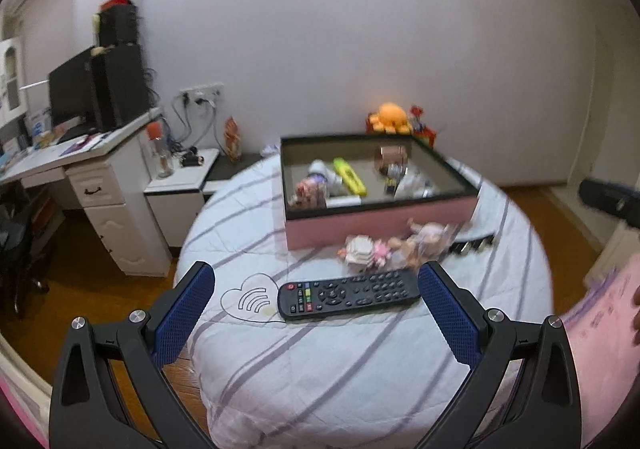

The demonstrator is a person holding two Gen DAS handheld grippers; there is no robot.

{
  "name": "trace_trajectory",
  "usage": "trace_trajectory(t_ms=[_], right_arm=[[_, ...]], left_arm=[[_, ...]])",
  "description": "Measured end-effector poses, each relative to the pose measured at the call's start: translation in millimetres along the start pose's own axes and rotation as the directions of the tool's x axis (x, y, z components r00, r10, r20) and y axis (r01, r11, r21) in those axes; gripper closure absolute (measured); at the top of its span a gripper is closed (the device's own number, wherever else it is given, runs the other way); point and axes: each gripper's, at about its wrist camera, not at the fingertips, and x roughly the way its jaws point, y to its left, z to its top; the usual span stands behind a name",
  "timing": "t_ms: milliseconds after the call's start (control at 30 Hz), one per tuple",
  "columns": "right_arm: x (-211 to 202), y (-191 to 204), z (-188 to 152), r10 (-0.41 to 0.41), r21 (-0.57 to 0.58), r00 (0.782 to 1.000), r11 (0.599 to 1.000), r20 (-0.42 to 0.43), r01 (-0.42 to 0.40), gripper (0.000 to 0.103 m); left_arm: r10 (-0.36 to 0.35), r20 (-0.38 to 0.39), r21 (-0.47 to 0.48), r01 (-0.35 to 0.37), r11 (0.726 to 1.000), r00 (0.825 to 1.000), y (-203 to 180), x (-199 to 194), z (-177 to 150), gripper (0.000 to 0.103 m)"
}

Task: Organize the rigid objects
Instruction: 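Withdraw both tools and move toward the remote and doll, then grasp the black remote with the left tool while the right tool grasps the doll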

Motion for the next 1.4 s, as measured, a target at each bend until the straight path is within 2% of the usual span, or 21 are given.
trace_trajectory(t_ms=[233, 367, 467, 567, 633, 700, 767, 833, 867, 967, 1000, 1067, 1133, 1267, 1300, 1400], right_arm=[[42, 2, -5, -0.025, -0.003, 0.996, 1.0, -0.08, 0.025, 0.0], [66, 5, -7, -0.037, -0.007, 0.991, 0.999, -0.126, 0.036, 0.0], [79, 7, -6, -0.046, -0.017, 0.989, 0.999, -0.144, 0.044, 0.0], [89, 9, -4, -0.046, -0.016, 0.987, 0.999, -0.155, 0.044, 0.0], [95, 11, -3, -0.048, -0.019, 0.986, 0.999, -0.162, 0.046, 0.0], [99, 13, -3, -0.05, -0.021, 0.984, 0.999, -0.169, 0.048, 0.0], [101, 13, -3, -0.053, -0.022, 0.983, 0.999, -0.174, 0.05, 0.0], [103, 14, -3, -0.052, -0.024, 0.983, 0.999, -0.177, 0.049, 0.0], [104, 14, -2, -0.051, -0.025, 0.983, 0.999, -0.178, 0.047, 0.0], [108, 15, -3, -0.055, -0.031, 0.981, 0.998, -0.185, 0.05, 0.0], [109, 14, -3, -0.058, -0.031, 0.98, 0.998, -0.188, 0.053, 0.0], [112, 13, -4, -0.056, -0.029, 0.979, 0.998, -0.195, 0.052, 0.0], [116, 10, -6, -0.057, -0.028, 0.978, 0.998, -0.201, 0.053, 0.0], [124, 5, -10, -0.063, -0.035, 0.975, 0.998, -0.215, 0.057, 0.0], [127, 3, -12, -0.066, -0.038, 0.973, 0.998, -0.221, 0.059, 0.0], [134, -4, -18, -0.054, -0.026, 0.97, 0.998, -0.238, 0.049, 0.0]], left_arm=[[-0.068, -0.05, 0.078, 0.071, 0.994, 0.996, 5, 63, -6, 0.0], [-0.164, -0.099, 0.17, 0.179, 0.969, 0.981, -1, 90, -10, 0.0], [-0.213, -0.143, 0.32, 0.249, 0.914, 0.967, -11, 103, -17, 0.0], [-0.239, -0.199, 0.458, 0.306, 0.835, 0.95, -23, 118, -23, 0.0], [-0.294, -0.246, 0.461, 0.378, 0.803, 0.924, -28, 127, -21, 0.0], [-0.301, -0.299, 0.465, 0.413, 0.783, 0.906, -38, 138, -22, 0.001], [-0.34, -0.329, 0.425, 0.46, 0.779, 0.881, -36, 141, -17, 0.008], [-0.37, -0.358, 0.366, 0.493, 0.789, 0.857, -33, 145, -16, 0.012], [-0.372, -0.354, 0.36, 0.492, 0.793, 0.858, -33, 143, -16, 0.013], [-0.377, -0.348, 0.348, 0.492, 0.798, 0.858, -36, 135, -19, 0.035], [-0.372, -0.345, 0.346, 0.485, 0.803, 0.862, -38, 132, -19, 0.038], [-0.369, -0.343, 0.332, 0.479, 0.813, 0.864, -42, 128, -20, 0.054], [-0.367, -0.343, 0.308, 0.473, 0.826, 0.865, -44, 126, -21, 0.064], [-0.346, -0.333, 0.284, 0.443, 0.85, 0.877, -48, 119, -22, 0.072], [-0.343, -0.331, 0.279, 0.438, 0.855, 0.879, -50, 117, -23, 0.078], [-0.334, -0.316, 0.248, 0.417, 0.874, 0.888, -51, 113, -25, 0.08]])
